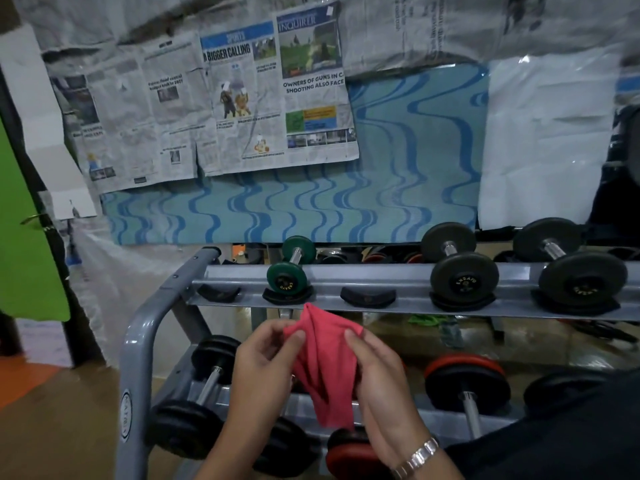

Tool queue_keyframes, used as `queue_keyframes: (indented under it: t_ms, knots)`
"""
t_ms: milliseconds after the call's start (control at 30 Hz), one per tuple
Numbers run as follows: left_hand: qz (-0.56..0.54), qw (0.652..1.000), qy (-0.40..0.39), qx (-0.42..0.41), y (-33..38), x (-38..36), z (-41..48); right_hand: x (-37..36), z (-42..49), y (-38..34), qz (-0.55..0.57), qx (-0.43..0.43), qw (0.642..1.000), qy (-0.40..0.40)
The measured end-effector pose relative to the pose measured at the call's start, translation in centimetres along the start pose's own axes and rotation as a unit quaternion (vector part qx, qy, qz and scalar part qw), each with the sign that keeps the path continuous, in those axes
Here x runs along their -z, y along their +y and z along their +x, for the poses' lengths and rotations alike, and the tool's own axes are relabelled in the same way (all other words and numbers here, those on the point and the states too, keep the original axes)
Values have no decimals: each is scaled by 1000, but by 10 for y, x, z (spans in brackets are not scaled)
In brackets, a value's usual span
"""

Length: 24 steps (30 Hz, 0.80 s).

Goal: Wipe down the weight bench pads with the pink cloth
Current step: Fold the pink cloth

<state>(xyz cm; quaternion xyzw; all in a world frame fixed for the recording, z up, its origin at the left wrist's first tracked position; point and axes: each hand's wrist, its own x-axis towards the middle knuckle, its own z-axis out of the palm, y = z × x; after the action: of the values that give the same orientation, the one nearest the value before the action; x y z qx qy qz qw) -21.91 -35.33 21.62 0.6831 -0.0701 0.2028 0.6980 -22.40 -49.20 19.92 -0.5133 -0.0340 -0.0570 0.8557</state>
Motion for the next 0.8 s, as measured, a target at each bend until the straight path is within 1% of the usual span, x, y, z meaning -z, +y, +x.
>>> queue_keyframes:
  t_ms: [67,133,267,333,400,467,500,533,567,600,633,700,767,800]
  knots:
    - [-16,999,38,36,-3,10,8,5,10,2,-10,5,1000,19]
    - [-7,997,48,56,-6,26,15,14,21,4,-45,23,998,41]
    - [42,997,37,48,-14,58,24,17,39,17,-167,87,981,52]
    - [41,998,31,39,-16,67,25,8,43,29,-220,100,969,60]
    - [36,998,34,39,-22,76,25,-2,44,47,-282,122,948,89]
    - [40,998,33,39,-28,79,22,-13,35,65,-346,187,910,132]
    - [45,998,34,41,-34,83,20,-22,27,78,-361,207,901,124]
    - [50,997,35,46,-40,86,18,-34,18,91,-356,201,908,88]
    - [53,996,38,53,-46,88,16,-48,8,104,-332,166,928,36]
    - [54,996,43,63,-53,91,14,-60,0,116,-287,109,951,-14]
    - [45,995,44,79,-60,95,13,-70,-3,128,-243,50,968,-41]
    - [2,989,33,141,-69,108,13,-83,1,145,-176,-11,983,-39]
    - [-61,977,13,202,-80,128,15,-91,11,159,-149,-45,987,-30]
    - [-68,974,16,213,-85,138,16,-92,17,166,-144,-59,988,-25]
